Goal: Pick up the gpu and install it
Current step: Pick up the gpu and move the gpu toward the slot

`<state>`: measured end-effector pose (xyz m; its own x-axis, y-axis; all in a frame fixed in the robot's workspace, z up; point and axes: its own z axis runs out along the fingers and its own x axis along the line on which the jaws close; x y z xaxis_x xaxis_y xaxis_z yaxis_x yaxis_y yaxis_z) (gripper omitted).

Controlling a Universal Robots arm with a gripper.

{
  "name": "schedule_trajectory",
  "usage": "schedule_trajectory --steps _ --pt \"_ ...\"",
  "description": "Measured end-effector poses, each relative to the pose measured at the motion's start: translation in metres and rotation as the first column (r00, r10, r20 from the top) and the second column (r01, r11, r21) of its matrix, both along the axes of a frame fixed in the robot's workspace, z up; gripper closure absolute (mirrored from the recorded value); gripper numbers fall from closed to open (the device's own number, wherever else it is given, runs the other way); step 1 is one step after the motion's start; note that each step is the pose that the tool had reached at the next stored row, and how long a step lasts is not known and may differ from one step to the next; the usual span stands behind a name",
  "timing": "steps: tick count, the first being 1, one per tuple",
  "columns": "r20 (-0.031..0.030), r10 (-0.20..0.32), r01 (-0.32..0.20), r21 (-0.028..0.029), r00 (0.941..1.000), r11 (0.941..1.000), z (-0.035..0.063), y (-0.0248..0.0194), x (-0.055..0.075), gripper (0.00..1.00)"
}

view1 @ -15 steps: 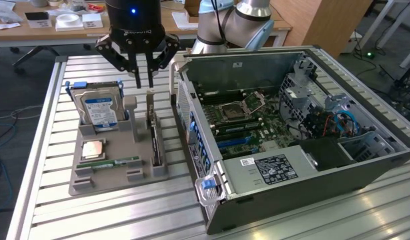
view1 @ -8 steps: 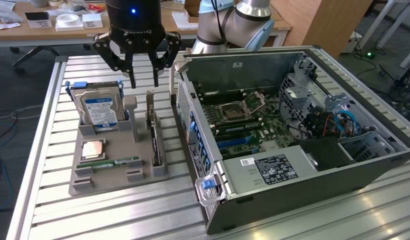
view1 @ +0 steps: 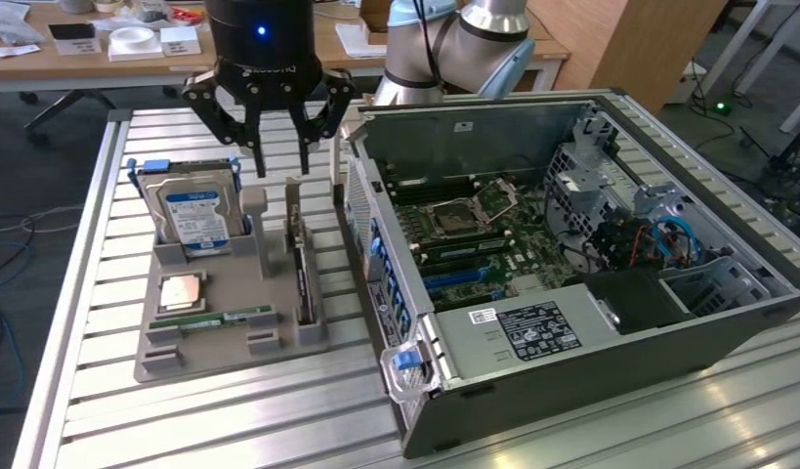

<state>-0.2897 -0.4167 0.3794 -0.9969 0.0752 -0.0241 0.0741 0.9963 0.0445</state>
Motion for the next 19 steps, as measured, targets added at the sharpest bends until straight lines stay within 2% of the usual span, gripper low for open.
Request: schedule_trajectory --steps 9,19 --pt "0.0000 0.000 0.000 -0.0001 1.0000 1.0000 -0.0146 0.0000 0.000 0.53" --pt "0.0000 0.000 0.000 -0.0001 1.0000 1.0000 -0.0246 0.0000 0.000 0.53"
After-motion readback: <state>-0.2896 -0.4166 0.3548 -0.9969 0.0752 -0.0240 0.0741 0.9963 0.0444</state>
